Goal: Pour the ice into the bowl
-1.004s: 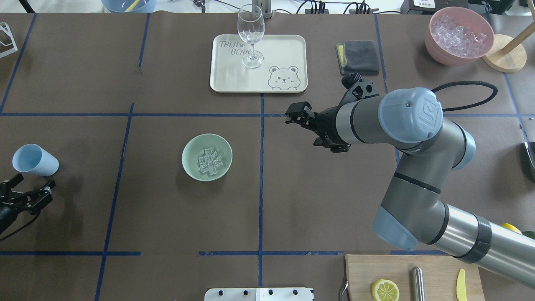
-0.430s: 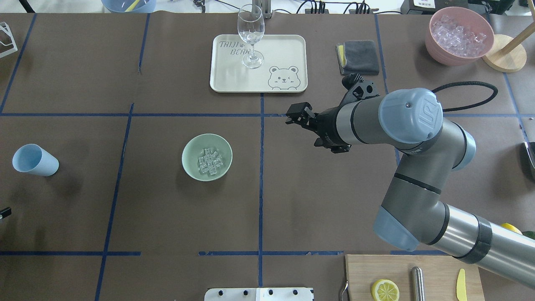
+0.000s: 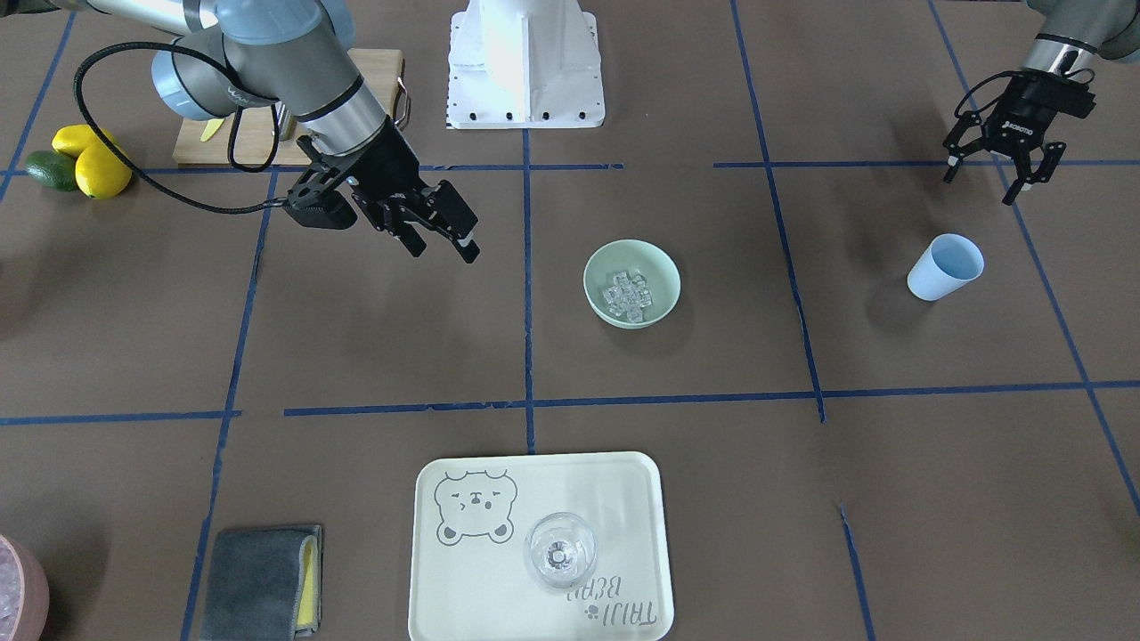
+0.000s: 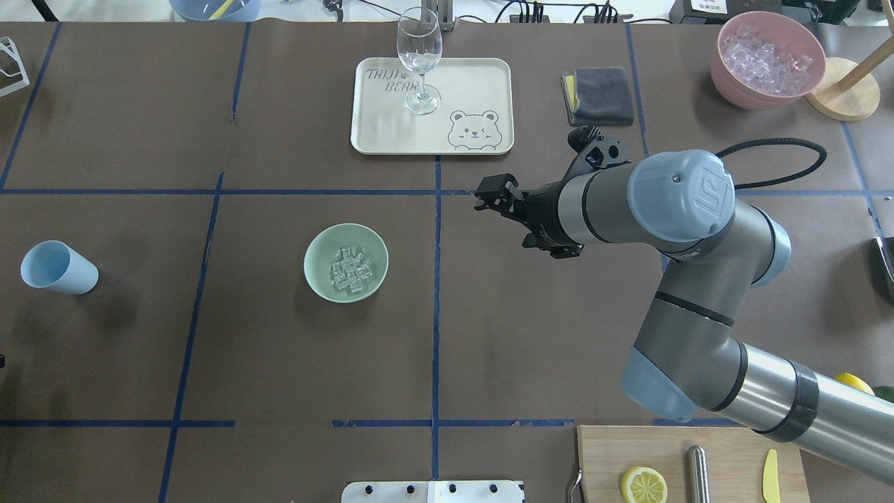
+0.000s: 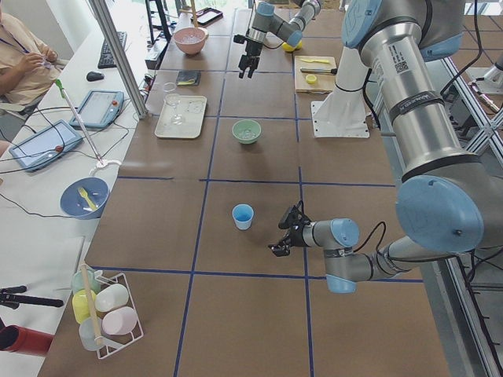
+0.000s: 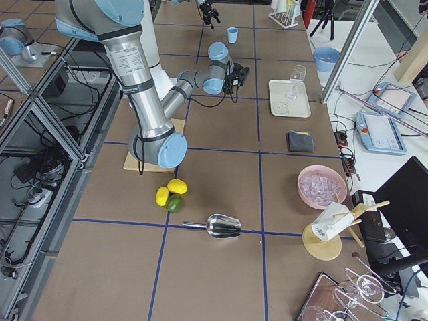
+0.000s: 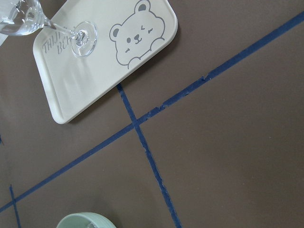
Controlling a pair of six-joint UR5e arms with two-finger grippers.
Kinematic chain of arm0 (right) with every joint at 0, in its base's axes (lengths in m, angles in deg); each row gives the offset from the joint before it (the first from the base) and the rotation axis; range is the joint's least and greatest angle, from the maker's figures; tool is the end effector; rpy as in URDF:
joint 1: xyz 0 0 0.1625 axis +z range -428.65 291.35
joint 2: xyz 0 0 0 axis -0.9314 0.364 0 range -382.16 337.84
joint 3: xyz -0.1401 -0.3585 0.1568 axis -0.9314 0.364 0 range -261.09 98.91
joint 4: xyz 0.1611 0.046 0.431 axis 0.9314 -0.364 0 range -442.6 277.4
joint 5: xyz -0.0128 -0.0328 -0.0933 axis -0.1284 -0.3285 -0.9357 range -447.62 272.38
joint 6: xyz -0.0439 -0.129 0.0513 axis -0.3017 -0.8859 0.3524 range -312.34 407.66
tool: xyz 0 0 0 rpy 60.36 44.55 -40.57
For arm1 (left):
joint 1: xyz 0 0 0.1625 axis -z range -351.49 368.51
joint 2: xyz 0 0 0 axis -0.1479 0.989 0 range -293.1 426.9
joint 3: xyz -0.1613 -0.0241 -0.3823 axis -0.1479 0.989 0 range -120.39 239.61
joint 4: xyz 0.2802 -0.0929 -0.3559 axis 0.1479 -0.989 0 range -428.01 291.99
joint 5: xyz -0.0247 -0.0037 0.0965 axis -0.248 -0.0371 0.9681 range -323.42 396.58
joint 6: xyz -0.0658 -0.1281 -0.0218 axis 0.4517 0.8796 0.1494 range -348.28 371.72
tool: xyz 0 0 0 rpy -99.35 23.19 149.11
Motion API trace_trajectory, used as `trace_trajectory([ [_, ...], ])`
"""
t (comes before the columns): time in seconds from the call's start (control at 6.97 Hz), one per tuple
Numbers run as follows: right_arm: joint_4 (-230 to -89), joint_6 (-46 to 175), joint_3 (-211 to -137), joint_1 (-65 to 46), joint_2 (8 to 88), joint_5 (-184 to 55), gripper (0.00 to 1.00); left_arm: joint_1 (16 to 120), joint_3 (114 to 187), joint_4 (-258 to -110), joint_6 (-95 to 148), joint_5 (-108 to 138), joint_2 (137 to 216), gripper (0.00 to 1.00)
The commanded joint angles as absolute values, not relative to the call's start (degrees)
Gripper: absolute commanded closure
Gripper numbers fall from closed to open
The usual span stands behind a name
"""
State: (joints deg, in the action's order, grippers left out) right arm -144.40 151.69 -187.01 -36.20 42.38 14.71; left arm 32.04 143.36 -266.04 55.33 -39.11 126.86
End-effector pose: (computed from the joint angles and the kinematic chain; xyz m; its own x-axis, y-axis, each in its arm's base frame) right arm -0.5181 -0.4507 0.2012 0.1995 0.4075 0.8912 -0.4161 0.8586 -0.2994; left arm 0.2204 -0.2806 0.7339 0.6342 0.4890 -0.5989 0.2074 0.6386 0.7410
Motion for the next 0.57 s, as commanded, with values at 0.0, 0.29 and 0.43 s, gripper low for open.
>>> trace_trajectory([
  [0.0, -144.56, 151.46, -187.00, -37.71, 41.83, 13.11, 0.00, 45.82, 143.02, -265.16, 46.71, -51.62, 130.52, 0.00],
  [0.29, -144.74, 151.46, -186.39, -39.29, 40.77, 11.70, 0.00, 60.28, 143.11, -258.16, 45.31, -67.32, 134.89, 0.00],
  [0.43, -144.74, 151.11, -184.30, -40.25, 38.94, 11.52, 0.00, 66.54, 143.19, -251.60, 44.77, -73.14, 138.58, 0.00],
])
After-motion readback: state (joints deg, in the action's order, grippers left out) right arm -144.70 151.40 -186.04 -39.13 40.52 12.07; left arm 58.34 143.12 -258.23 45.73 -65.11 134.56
